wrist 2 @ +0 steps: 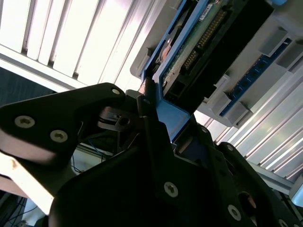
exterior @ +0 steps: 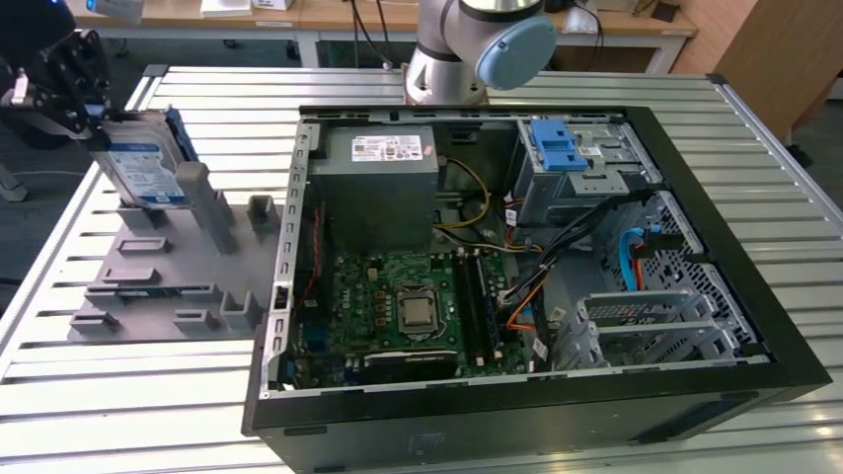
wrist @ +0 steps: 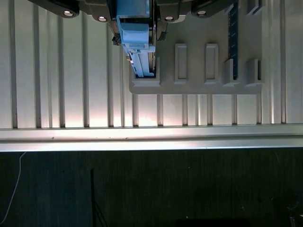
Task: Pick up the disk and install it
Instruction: 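Pick up the disk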
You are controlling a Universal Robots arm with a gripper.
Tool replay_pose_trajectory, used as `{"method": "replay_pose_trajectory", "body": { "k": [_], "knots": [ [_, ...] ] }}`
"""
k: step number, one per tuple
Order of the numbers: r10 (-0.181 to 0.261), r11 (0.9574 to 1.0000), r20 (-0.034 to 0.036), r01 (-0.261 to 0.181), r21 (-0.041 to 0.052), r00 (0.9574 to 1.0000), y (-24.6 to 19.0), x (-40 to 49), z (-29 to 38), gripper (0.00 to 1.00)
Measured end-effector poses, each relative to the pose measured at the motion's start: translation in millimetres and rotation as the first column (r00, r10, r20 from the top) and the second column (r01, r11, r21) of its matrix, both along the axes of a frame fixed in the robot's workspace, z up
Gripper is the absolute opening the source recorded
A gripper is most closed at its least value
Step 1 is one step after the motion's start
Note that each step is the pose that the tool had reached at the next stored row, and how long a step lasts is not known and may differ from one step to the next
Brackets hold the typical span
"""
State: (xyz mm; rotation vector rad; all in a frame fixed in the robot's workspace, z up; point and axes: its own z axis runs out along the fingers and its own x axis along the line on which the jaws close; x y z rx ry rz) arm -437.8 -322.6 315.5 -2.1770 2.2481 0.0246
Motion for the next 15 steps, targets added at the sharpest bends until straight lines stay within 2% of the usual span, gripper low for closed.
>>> {"method": "replay_pose_trajectory", "body": {
  "k": [15],
  "knots": [
    [0.0, 1.0, 0.0004, 0.0, 0.0001, 1.0, 0.1, 0.0, 5.8, 0.36]
  ]
}}
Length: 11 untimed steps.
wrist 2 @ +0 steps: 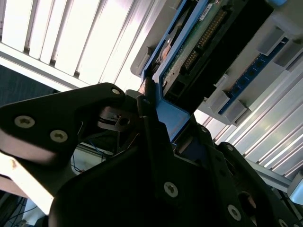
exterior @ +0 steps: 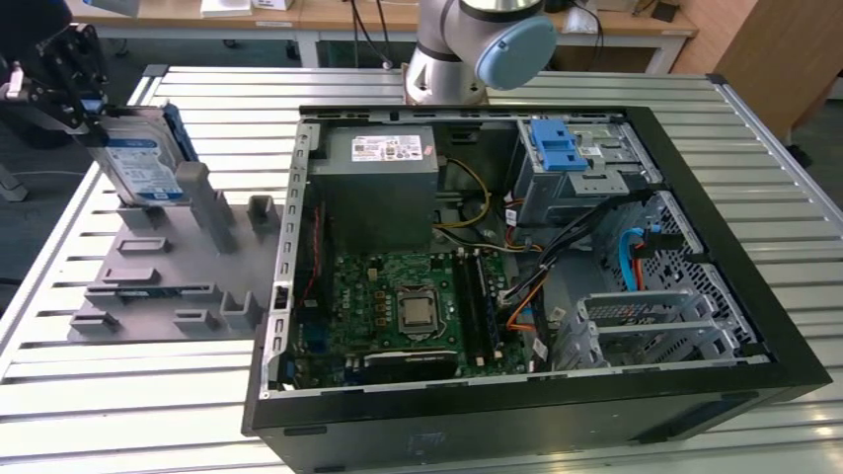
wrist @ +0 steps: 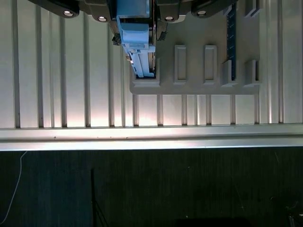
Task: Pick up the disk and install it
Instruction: 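Pick up the disk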
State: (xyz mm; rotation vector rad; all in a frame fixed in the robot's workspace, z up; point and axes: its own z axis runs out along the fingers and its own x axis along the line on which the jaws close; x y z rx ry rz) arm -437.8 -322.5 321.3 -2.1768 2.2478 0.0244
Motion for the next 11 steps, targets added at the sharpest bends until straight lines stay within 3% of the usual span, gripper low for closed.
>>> {"method": "replay_pose_trajectory", "body": {
  "k": [11],
  "knots": [
    [0.0, 1.0, -0.0003, 0.0, -0.0001, 1.0, 0.0, 0.0, 6.6, 0.36]
  ]
}}
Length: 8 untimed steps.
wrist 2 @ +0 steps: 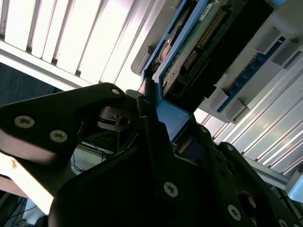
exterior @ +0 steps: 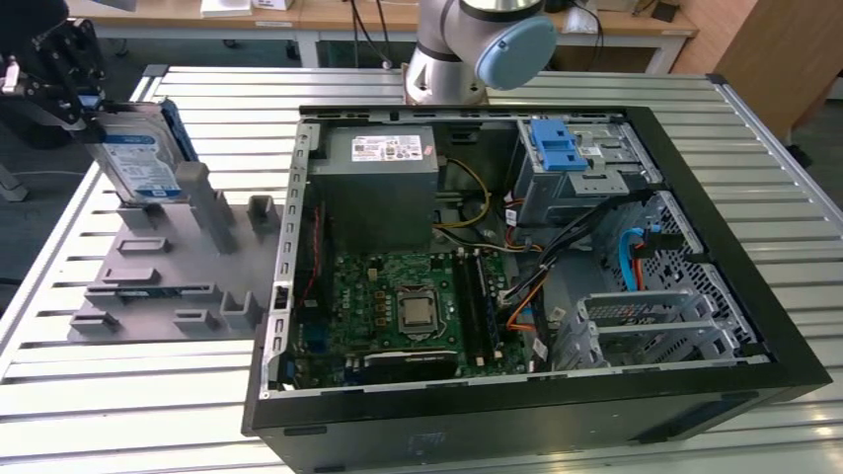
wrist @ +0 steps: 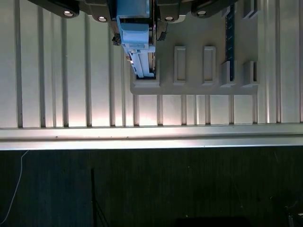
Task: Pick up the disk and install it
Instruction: 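Pick up the disk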
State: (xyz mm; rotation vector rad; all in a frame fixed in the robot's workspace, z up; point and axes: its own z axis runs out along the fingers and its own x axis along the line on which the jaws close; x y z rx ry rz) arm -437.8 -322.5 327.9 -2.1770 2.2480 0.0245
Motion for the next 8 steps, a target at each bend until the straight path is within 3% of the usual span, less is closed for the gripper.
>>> {"method": "replay_pose_trajectory", "body": {
  "k": [1, 8],
  "knots": [
    [0.0, 1.0, 0.0, 0.0, 0.0, 1.0, 0.0, 0.0, 4.8, 0.36],
    [0.0, 1.0, 0.0001, 0.0, 0.0, 1.0, 0.0, 0.0, 11.6, 0.36]
  ]
}}
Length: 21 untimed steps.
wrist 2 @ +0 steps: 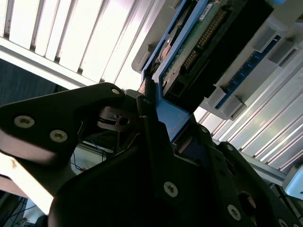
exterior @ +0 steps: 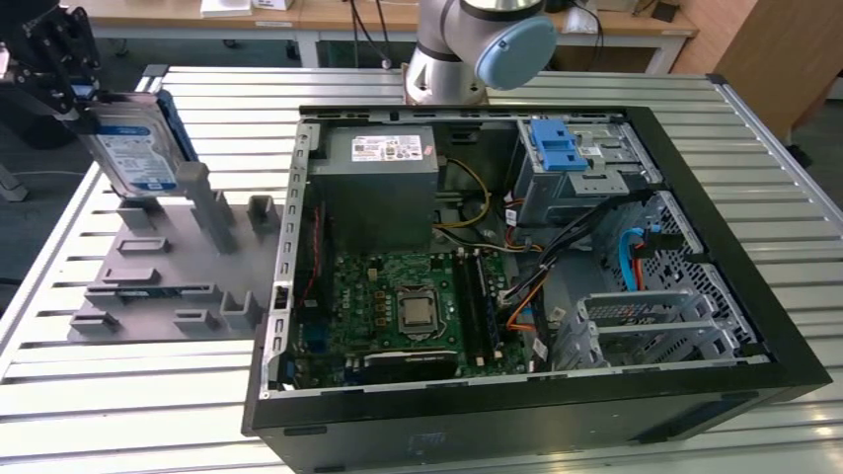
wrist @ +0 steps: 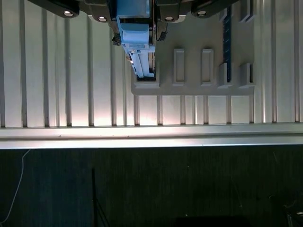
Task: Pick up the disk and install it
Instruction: 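Pick up the disk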
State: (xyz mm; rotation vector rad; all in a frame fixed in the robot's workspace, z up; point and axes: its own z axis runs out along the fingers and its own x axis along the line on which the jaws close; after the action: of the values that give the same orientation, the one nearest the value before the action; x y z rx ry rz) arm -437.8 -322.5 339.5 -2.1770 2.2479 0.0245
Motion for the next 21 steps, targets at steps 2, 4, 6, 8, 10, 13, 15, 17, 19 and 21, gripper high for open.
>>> {"method": "replay_pose_trajectory", "body": {
  "k": [2, 4, 6, 8, 10, 13, 15, 17, 19, 21],
  "knots": [
    [0.0, 1.0, 0.0001, 0.0, 0.0, 1.0, 0.0, 0.0, 1.9, 0.36],
    [0.0, 1.0, 0.0, 0.0, 0.0, 1.0, 0.0, 0.0, 3.7, 0.36],
    [0.0, 1.0, 0.0001, 0.0, 0.0, 1.0, 0.0, 0.0, 5.7, 0.36],
    [0.0, 1.0, 0.0001, 0.0, 0.0, 1.0, 0.0, 0.0, 7.6, 0.36],
    [0.0, 1.0, 0.0002, 0.0, 0.0, 1.0, 0.0, 0.0, 9.2, 0.36],
    [0.0, 1.0, 0.0003, 0.0, 0.0, 1.0, 0.1, 0.0, 11.5, 0.36],
    [0.0, 1.0, 0.0003, 0.0, 0.0, 1.0, 0.0, 0.0, 13.0, 0.36],
    [0.0, 1.0, 0.0004, 0.0, 0.0, 1.0, 0.0, 0.0, 14.4, 0.36],
    [0.0, 1.0, 0.0003, 0.0, 0.0, 1.0, 0.1, 0.0, 15.4, 0.36],
    [0.0, 1.0, 0.0004, 0.0, 0.0, 1.0, 0.0, 0.0, 16.6, 0.36]
  ]
}}
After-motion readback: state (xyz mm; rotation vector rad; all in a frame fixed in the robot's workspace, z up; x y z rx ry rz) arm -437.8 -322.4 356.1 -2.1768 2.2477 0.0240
